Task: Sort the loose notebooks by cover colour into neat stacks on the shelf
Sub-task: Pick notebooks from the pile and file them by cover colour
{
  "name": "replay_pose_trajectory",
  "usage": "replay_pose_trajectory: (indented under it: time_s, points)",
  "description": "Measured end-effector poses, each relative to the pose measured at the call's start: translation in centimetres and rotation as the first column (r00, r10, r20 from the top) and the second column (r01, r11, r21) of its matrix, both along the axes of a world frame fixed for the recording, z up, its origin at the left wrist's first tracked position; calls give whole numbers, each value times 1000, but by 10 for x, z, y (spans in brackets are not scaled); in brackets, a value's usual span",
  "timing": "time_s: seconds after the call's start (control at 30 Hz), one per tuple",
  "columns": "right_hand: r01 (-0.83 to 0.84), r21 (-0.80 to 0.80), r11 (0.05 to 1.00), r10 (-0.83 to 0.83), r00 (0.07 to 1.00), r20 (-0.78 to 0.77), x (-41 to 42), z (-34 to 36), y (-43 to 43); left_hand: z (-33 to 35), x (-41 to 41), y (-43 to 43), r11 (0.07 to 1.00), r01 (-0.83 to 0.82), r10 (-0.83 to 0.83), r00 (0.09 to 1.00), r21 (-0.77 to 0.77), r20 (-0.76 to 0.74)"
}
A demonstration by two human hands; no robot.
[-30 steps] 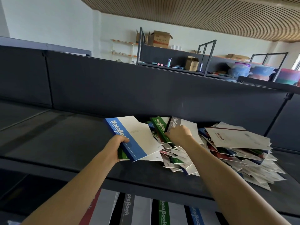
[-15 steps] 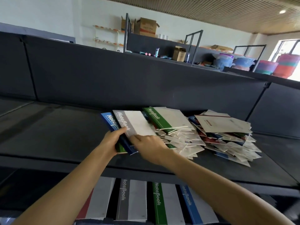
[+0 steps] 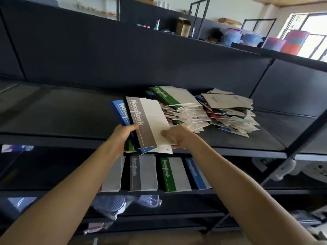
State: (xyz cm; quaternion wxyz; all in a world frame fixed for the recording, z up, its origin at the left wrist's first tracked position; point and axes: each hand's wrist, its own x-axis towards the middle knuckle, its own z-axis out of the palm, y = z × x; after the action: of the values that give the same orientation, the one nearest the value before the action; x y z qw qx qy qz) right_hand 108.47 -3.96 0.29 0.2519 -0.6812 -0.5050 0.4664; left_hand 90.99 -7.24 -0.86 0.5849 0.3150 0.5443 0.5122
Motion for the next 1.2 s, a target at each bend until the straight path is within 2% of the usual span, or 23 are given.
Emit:
replay_pose_trajectory:
  time_s: [0.1,0.17,0.3,0.4,0.53,0.63,0.97,1.2]
  points:
    - [23,2,1000,-22,983,-185,9,-9,-26,0,4,-30,1000,-22,22,999,4,-30]
    - [26,20,999,-21,978,-205,16,-17,-46,1,13,-53,1000,-11,12,998,23,-55]
    - [57,58,997,-48,989,-142,49,-44,-100,-19,48,-100,996,39,-29,991,81,-128]
    - [129,41,991,-129,992,-10,77,-74,-139,-49,81,-139,992,92,-65,959,85,-277]
    - [184,-5,983,-184,982,-46,106,-114,-189,-90,110,-183,989,141,-117,923,40,-366]
    - [178,-57,982,-179,984,-7,122,-142,-221,-118,125,-211,994,110,-97,903,8,-419]
    - [177,-283,943,-162,984,79,133,-233,-279,-207,128,-268,973,115,-192,888,-202,-419]
    - [148,-348,926,-124,988,91,95,-262,-261,-239,87,-255,953,102,-214,893,-285,-396]
